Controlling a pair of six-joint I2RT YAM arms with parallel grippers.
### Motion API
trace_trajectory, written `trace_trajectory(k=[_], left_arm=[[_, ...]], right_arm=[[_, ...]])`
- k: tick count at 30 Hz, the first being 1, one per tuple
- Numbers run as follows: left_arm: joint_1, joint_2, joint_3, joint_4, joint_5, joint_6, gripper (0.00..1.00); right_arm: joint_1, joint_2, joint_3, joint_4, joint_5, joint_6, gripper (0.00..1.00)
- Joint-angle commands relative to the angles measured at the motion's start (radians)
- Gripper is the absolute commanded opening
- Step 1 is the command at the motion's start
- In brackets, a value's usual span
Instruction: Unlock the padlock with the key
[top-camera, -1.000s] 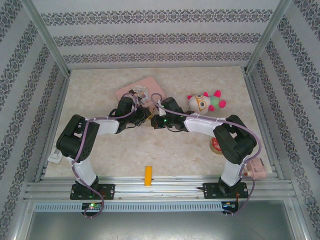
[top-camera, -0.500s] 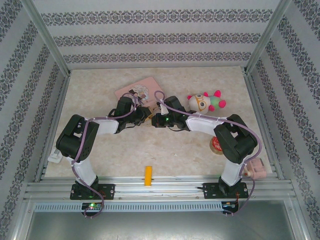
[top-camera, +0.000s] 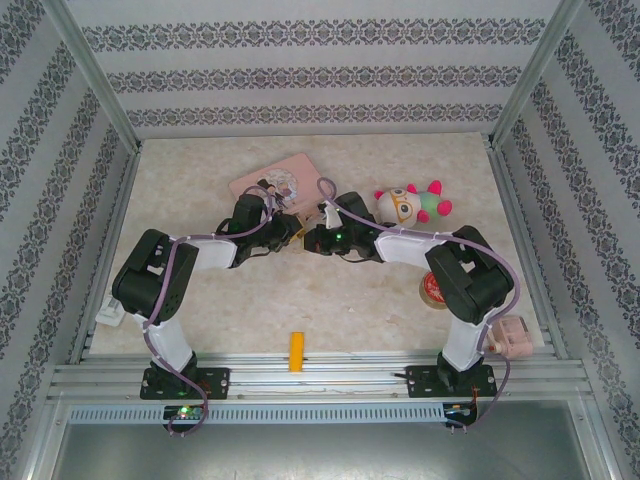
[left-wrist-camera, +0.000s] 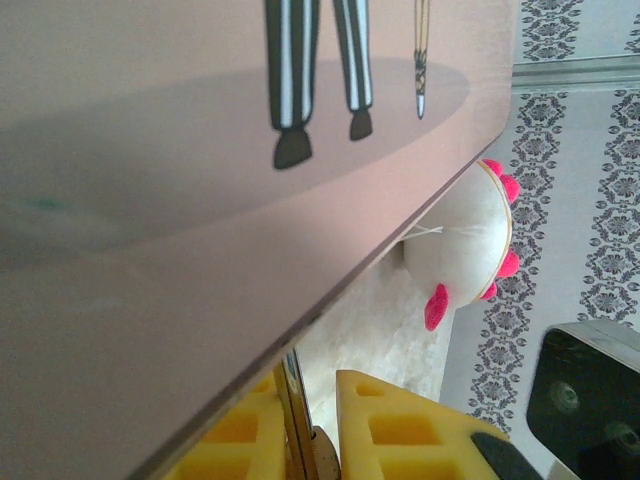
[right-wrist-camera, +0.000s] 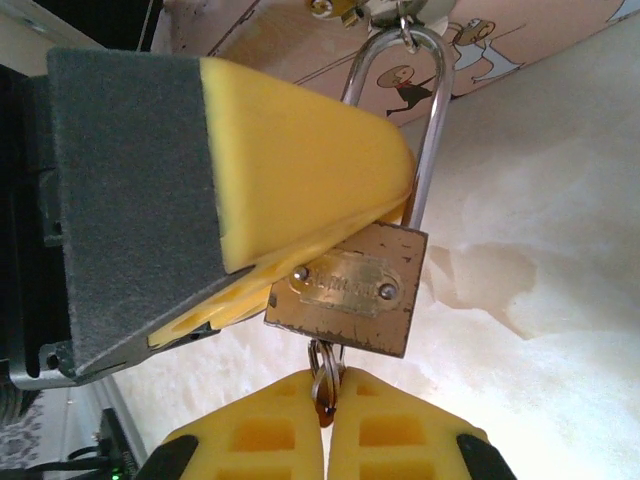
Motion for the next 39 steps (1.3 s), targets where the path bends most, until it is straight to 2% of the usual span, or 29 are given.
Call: trace_trajectory(k=[1, 8, 14, 18, 23, 30, 33, 36, 39], left_arm=[[-0.008, 0.015, -0.036, -0.031, 0.159, -0.067, 0.15], [-0.008, 0.034, -0.045, 0.013, 0.172, -0.091, 0.1], [-0.007, 0.02, -0.052, 0.007, 0.172, -0.087, 0.09], [-0.008, 0.007, -0.057, -0.011, 0.168, -0.077, 0.18], [-0.013, -0.002, -0.05, -0.031, 0.165, -0.066, 0.25], [-0.018, 0.023, -0.035, -0.012, 0.161, -0.077, 0.26], [-0.02, 0.031, -0.025, -0.014, 0.155, -0.076, 0.34], [-0.02, 0.027, -0.023, -0.03, 0.124, -0.077, 0.38], [-0.02, 0.004, -0.035, -0.048, 0.048, -0.089, 0.53]], right_arm=[[-0.057, 0.036, -0.011, 0.233, 0.014, 0.098, 0.0], [-0.101, 0.082, -0.066, 0.451, -0.077, 0.242, 0.0], [-0.144, 0.147, -0.125, 0.754, -0.126, 0.43, 0.0], [-0.16, 0.2, -0.144, 0.924, -0.138, 0.537, 0.0], [-0.148, 0.216, -0.135, 0.915, -0.134, 0.527, 0.0], [-0.143, 0.218, -0.131, 0.909, -0.135, 0.522, 0.0], [-0.136, 0.22, -0.121, 0.894, -0.143, 0.514, 0.0], [-0.13, 0.223, -0.113, 0.883, -0.143, 0.506, 0.0], [-0.127, 0.227, -0.109, 0.88, -0.141, 0.506, 0.0]])
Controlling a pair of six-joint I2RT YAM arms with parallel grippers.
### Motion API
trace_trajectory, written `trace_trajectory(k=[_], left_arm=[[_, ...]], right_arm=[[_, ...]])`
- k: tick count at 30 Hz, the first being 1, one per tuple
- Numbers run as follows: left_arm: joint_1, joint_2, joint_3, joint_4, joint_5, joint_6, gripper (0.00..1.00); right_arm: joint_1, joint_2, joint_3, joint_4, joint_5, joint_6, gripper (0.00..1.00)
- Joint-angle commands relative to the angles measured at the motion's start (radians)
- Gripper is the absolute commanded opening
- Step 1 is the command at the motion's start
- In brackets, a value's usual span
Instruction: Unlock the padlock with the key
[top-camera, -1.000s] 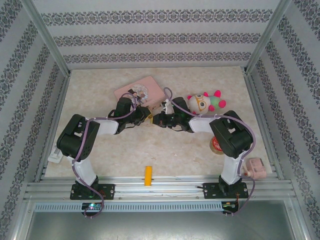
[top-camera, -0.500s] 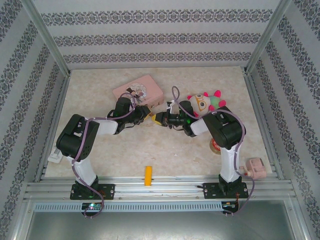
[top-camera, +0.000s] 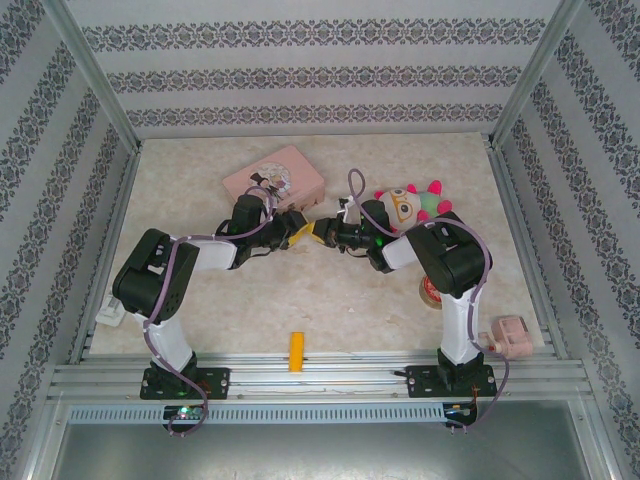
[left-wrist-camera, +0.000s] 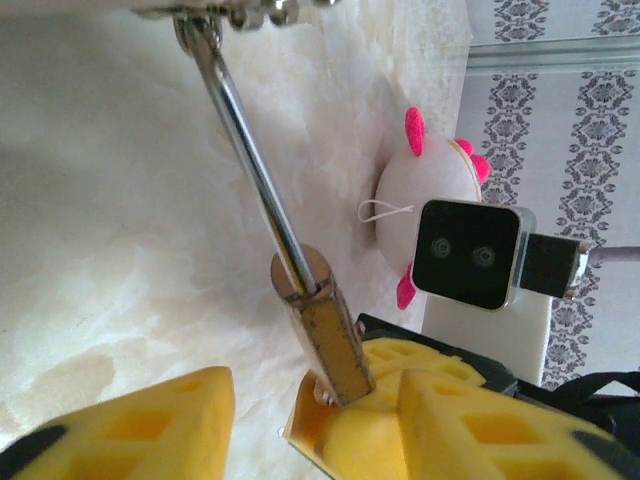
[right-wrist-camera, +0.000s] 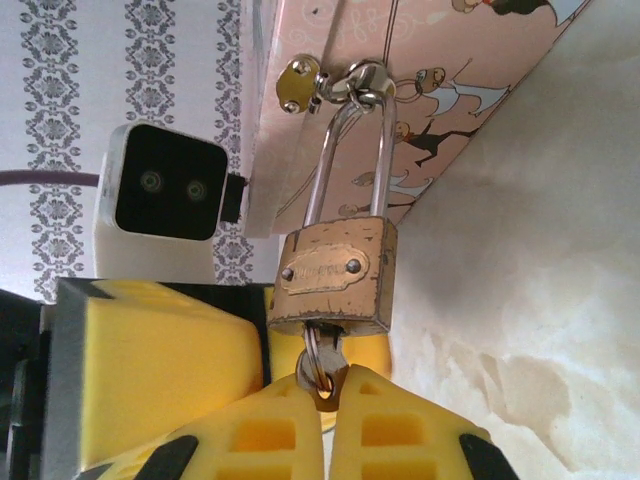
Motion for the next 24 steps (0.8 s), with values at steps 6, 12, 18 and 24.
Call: trace_trajectory(k=[6, 12, 18, 24], left_arm=[[-0.019, -0.013, -0.003, -0.08, -0.08, -0.085, 0.61], [-0.019, -0.022, 0.023, -0.122, -0.175, -0.083, 0.68], [-0.015, -0.023, 0.02, -0.135, -0.268, -0.108, 0.56], [-0.013, -0.028, 0.042, -0.137, -0.313, -0.104, 0.57]], right_arm=[[0.011, 0.019, 0.063, 0.05, 0.054, -0.008, 0.0], [0.018, 0.024, 0.08, 0.023, 0.053, -0.024, 0.0], [0.035, 0.024, 0.099, -0.024, 0.053, -0.054, 0.0], [0.052, 0.006, 0.118, -0.125, 0.059, -0.118, 0.0]])
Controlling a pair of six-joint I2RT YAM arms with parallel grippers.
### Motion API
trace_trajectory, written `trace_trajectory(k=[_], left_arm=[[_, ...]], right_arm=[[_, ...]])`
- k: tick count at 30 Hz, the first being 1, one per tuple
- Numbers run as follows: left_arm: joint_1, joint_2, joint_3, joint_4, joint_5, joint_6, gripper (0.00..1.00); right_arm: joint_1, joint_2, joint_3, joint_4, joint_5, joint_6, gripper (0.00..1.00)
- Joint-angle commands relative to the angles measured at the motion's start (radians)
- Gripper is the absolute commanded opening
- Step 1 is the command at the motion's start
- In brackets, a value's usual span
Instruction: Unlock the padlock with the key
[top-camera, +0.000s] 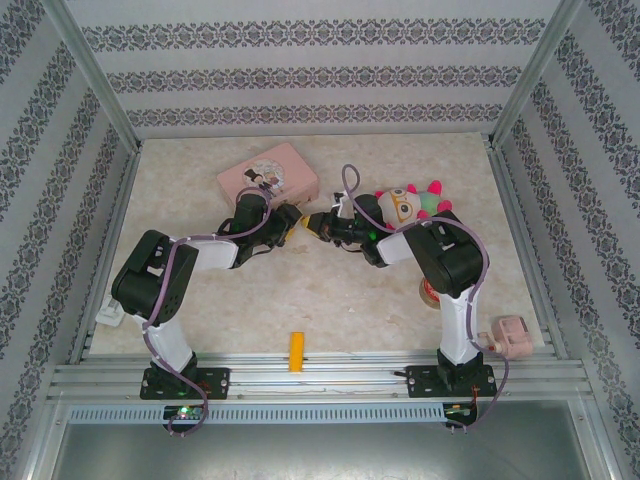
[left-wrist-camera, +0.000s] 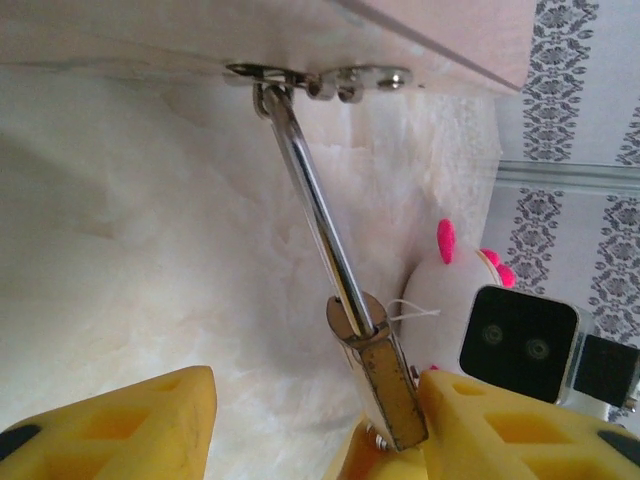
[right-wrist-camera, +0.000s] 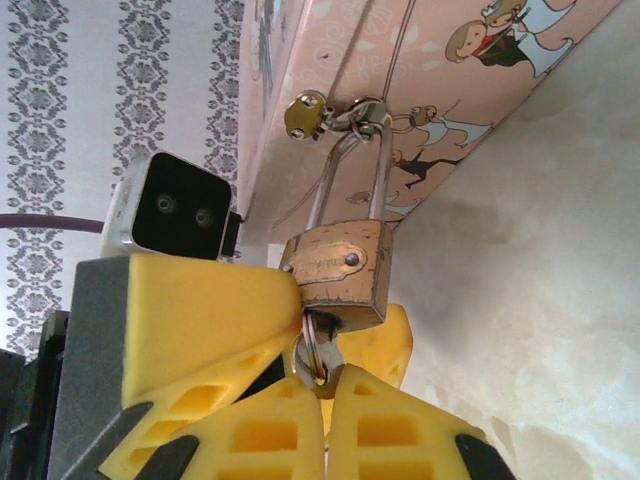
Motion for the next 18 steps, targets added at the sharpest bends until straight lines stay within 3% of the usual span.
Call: trace_trajectory(k=[1, 3, 6, 14, 18], left_arm=[[0.002, -0.018, 0.024, -0.081, -0.082, -0.022, 0.61], [0.007, -0.027, 0.022, -0.083, -0.103, -0.021, 0.66], [0.016, -0.036, 0.03, -0.096, -0.128, -0.01, 0.65], [0.027, 0.004, 0.061, -0.083, -0.073, 0.001, 0.35], [0.028, 0.028, 0.079, -0.089, -0.041, 0.012, 0.34]], right_arm=[[0.024, -0.01, 0.04, -0.052, 0.005, -0.069, 0.0], [0.032, -0.02, 0.048, -0.092, 0.011, -0.097, 0.0], [0.042, -0.032, 0.06, -0.15, 0.02, -0.135, 0.0], [0.06, -0.035, 0.092, -0.212, 0.029, -0.165, 0.0], [0.068, -0.035, 0.105, -0.221, 0.031, -0.168, 0.0]])
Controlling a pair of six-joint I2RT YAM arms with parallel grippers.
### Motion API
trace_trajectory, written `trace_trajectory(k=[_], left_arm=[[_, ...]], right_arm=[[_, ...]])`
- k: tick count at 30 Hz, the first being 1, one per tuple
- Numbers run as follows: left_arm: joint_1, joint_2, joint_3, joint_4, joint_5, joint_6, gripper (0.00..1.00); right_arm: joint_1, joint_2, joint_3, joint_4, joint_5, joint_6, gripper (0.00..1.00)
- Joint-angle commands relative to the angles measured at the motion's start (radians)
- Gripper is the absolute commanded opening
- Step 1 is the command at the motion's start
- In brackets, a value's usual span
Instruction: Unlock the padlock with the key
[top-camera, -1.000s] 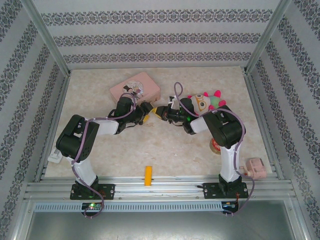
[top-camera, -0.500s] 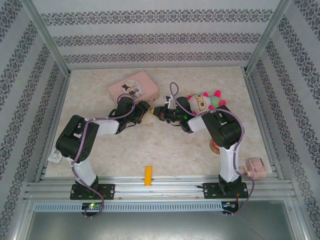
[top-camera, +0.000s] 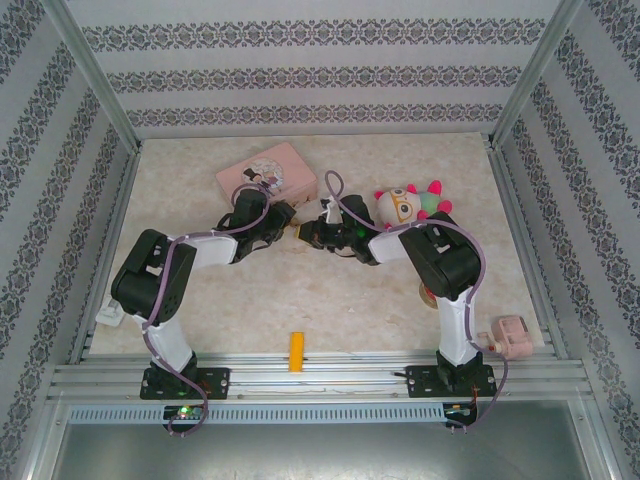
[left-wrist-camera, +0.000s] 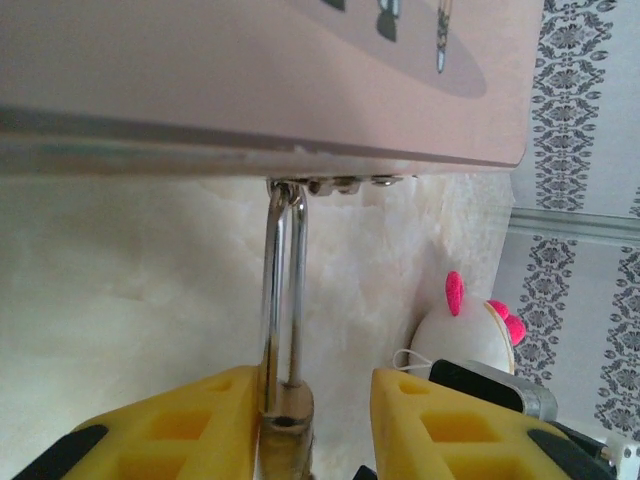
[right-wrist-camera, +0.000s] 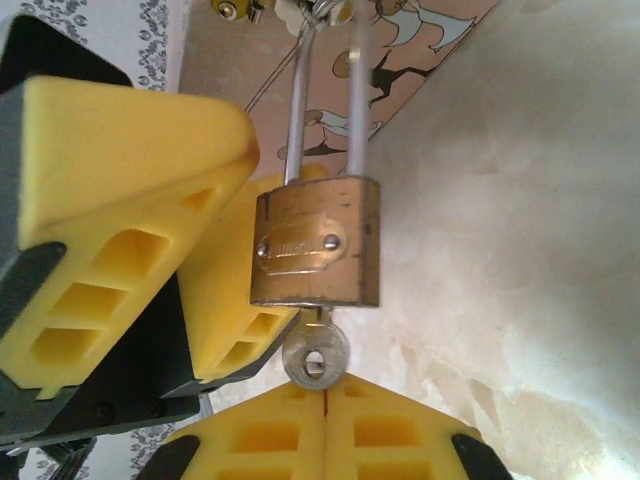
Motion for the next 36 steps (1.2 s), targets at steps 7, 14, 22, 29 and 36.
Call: trace_trajectory(k=[7, 14, 22, 29, 36], left_arm=[[0.017, 0.057, 0.043, -0.029, 0.047, 0.028, 0.3], [0.034, 0.061, 0.034, -0.062, 0.035, 0.057, 0.5], [0.042, 0.082, 0.027, -0.059, 0.051, 0.07, 0.53], [0.041, 0.008, -0.047, -0.019, 0.053, 0.043, 0.63], [0.047, -0.214, -0.099, -0.158, -0.025, 0.115, 0.96]], right_arm=[[0.018, -0.031, 0.055, -0.008, 0.016, -0.04, 0.0], [0.01, -0.101, 0.006, -0.071, 0.057, -0.089, 0.0], [0.021, -0.221, -0.015, -0.296, 0.172, -0.224, 0.13], [0.059, -0.25, 0.051, -0.506, 0.298, -0.346, 0.29], [0.074, -0.226, 0.116, -0.616, 0.358, -0.404, 0.38]])
